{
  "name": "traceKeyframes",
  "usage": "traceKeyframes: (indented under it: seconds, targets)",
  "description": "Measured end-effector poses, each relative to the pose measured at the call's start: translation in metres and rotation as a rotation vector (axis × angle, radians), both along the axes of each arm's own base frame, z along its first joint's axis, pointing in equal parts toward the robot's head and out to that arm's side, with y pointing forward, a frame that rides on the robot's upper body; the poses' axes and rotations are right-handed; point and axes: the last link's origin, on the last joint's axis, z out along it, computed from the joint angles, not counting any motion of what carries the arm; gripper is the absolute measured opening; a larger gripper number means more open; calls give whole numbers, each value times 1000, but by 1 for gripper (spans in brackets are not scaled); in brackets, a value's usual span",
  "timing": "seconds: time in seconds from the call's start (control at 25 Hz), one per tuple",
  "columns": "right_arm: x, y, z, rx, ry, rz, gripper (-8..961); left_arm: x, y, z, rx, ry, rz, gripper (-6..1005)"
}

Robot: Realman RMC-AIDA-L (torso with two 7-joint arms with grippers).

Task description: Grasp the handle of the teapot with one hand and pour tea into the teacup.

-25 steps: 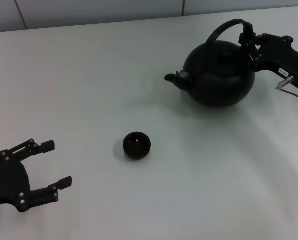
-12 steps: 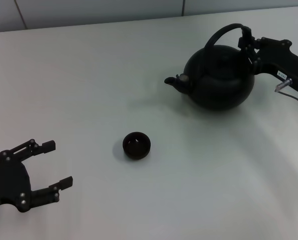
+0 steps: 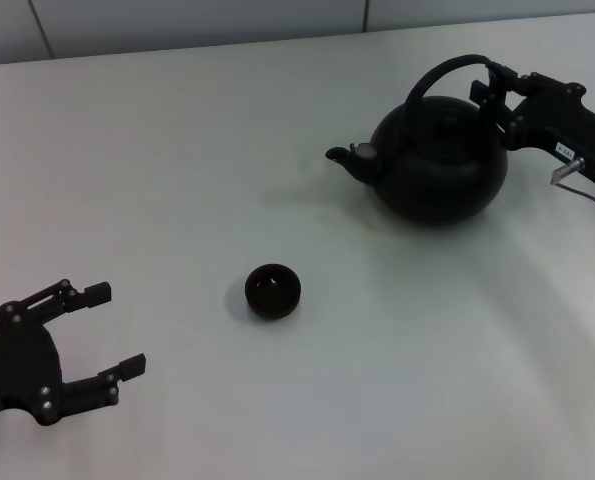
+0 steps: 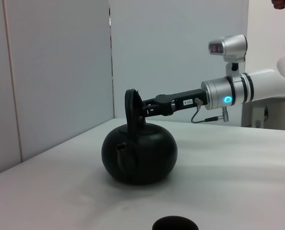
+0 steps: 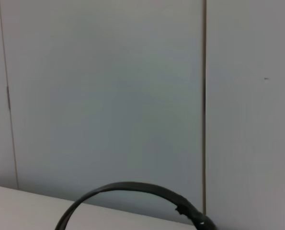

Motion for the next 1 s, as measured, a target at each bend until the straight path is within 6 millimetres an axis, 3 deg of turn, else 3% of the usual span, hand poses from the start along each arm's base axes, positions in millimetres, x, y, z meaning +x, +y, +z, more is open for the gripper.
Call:
traceKeyframes:
  seconds: [0.28, 0.52, 0.64, 0.68, 0.72, 0.8, 0.88, 1.0]
  targets:
    - [12, -21, 7, 32, 43, -7, 527, 3, 6, 3, 2, 3, -12, 846]
    - [10, -78, 29, 110, 134, 191, 667, 11, 29, 11, -42, 39, -33, 846]
    - [2, -94, 35, 5, 130, 298, 713, 17, 42, 14, -107, 93, -46, 846]
    - [-2, -91, 36, -166, 118, 321, 712, 18, 45, 14, -128, 111, -49, 846]
    - [-2, -91, 36, -166, 118, 321, 712, 21, 51, 15, -153, 132, -52, 846]
    - [-5, -83, 36, -329, 93, 317, 711, 27, 60, 16, -190, 167, -58, 846]
    - [-13, -63, 37, -546, 21, 305, 711, 37, 74, 18, -235, 213, -70, 846]
    - [-20, -50, 36, -659, -47, 301, 710, 46, 84, 18, -261, 244, -78, 846]
